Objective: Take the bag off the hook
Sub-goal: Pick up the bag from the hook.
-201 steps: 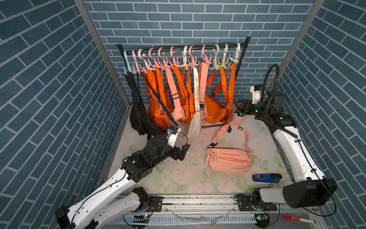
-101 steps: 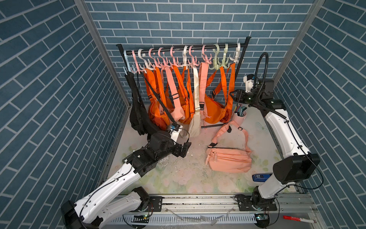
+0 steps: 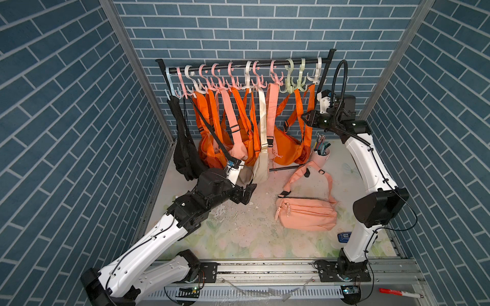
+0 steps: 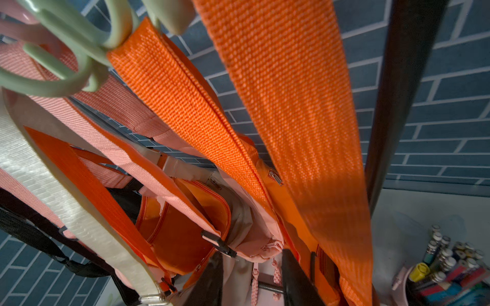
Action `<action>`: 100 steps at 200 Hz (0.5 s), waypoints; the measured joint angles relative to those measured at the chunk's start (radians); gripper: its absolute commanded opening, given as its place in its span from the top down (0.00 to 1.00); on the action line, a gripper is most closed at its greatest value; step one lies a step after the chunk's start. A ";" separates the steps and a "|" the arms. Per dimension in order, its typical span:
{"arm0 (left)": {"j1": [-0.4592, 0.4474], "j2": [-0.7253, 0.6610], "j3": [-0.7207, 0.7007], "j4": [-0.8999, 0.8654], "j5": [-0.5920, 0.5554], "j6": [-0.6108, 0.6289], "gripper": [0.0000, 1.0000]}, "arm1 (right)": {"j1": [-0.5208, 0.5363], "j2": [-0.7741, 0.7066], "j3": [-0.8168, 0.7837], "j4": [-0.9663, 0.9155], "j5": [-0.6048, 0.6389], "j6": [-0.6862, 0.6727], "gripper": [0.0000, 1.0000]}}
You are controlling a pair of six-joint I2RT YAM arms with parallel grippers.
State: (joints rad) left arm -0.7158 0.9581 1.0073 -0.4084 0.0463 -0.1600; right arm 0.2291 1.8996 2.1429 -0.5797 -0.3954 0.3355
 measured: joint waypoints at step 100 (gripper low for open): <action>0.002 -0.032 0.000 -0.044 -0.003 0.027 0.01 | 0.021 0.184 0.185 -0.066 0.041 0.014 0.89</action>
State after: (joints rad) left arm -0.7136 0.9264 1.0073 -0.4522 0.0429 -0.1333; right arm 0.2501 2.0834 2.3283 -0.6460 -0.3546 0.3496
